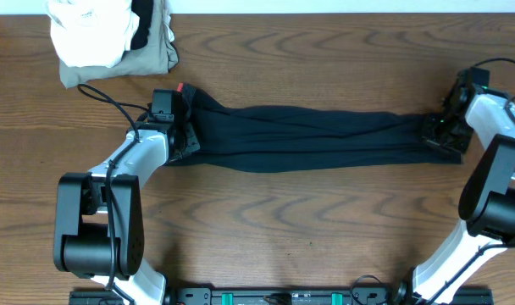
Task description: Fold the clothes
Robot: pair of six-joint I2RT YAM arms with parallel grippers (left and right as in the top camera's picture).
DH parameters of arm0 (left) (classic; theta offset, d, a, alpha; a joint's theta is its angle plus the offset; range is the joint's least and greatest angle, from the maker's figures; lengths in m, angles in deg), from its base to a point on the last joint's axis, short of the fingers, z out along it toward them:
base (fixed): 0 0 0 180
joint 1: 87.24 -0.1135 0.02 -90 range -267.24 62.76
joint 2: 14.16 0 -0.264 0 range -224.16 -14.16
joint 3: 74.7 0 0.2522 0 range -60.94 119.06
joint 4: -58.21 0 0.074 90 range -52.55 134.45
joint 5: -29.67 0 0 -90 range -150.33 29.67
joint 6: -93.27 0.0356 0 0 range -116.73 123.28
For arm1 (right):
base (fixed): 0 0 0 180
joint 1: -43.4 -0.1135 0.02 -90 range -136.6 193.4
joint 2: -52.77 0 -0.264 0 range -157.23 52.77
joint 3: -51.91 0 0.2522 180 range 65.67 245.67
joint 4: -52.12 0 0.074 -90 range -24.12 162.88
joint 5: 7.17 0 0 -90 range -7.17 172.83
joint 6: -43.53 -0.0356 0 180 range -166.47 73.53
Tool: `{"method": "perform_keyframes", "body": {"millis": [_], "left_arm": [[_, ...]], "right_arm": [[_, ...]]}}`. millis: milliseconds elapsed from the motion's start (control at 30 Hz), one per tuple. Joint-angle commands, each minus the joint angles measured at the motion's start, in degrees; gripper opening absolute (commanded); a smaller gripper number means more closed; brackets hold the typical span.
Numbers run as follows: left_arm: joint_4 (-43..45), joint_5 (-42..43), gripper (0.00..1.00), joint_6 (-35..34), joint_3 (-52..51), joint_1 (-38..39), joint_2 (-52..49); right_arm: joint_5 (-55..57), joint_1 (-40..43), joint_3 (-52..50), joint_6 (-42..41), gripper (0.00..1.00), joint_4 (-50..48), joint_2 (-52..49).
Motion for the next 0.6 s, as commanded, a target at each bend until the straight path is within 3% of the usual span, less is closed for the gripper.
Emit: {"method": "perform_keyframes", "body": {"millis": [0,367,433,500,567], "left_arm": [[-1.2,-3.7,0.08,-0.5,-1.2,-1.4,-1.7],[-1.5,-3.7,0.08,-0.5,-1.1,-1.4,-1.4],[-1.9,-3.7,0.24,-0.5,-1.1,-1.4,-0.5],[-2.4,-3.7,0.27,-0.5,-1.1,-1.4,0.9],[-3.5,-3.7,0.33,-0.5,-1.1,-1.4,3.0]], "right_arm": [[3.0,2.0,2.0,0.9,0.11,0.1,-0.5],[2.9,2.0,3.7,0.9,0.11,1.1,-0.4],[2.9,2.0,4.1,0.8,0.13,2.2,0.0],[2.9,2.0,5.0,0.8,0.20,3.9,0.5],[2.9,2.0,6.0,0.7,0.40,5.2,1.2]]}}
